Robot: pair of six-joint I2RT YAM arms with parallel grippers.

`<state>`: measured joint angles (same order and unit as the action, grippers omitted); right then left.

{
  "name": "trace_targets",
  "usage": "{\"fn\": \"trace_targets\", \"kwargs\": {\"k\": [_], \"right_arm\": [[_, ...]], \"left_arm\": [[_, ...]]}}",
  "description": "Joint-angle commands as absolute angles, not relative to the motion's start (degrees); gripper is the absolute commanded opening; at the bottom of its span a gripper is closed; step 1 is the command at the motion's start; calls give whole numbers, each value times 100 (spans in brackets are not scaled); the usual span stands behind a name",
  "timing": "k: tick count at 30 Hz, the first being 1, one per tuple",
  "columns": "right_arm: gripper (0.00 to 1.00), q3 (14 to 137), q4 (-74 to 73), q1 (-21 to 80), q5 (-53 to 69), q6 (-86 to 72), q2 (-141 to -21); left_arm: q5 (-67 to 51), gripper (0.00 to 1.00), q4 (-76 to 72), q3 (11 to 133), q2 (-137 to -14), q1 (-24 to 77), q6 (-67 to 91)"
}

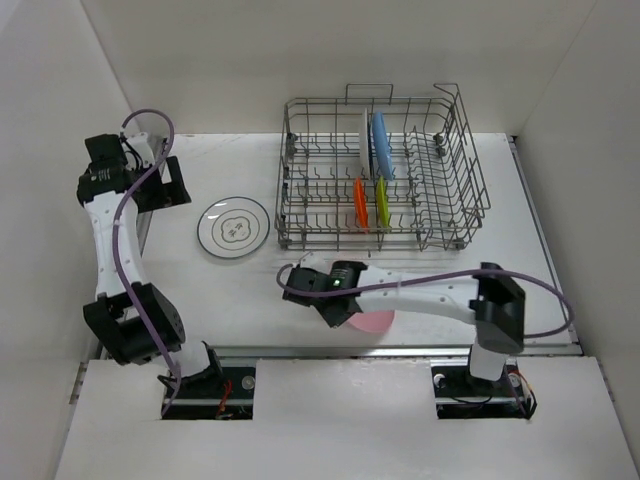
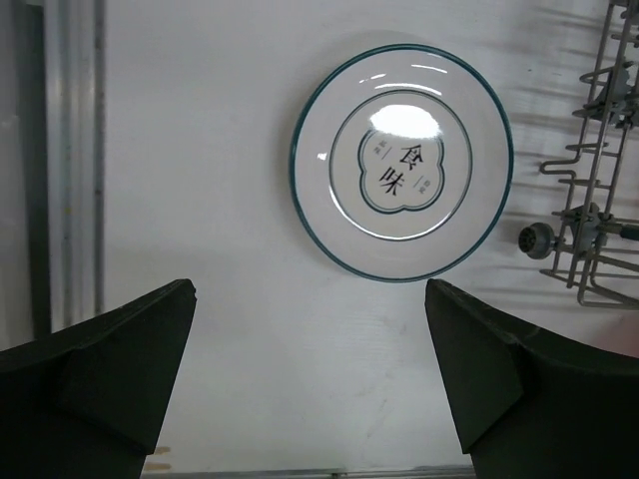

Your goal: Unload the plates from the dish rack

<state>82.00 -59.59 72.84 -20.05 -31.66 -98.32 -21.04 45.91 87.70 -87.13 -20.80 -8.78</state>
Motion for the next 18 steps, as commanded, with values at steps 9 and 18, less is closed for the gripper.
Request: {"fn": "trace_targets", "kwargs": {"k": [9, 18], "right_arm": [[19, 8859, -6127, 7436, -2962, -3867, -11681], [63, 9324, -6047, 7541, -2725, -3745, -11111]], "left_arm": [[-1415, 99, 4693, 8279, -7577, -2065, -1371], [-1634, 99, 4869, 8279, -7576, -2065, -1424]]}}
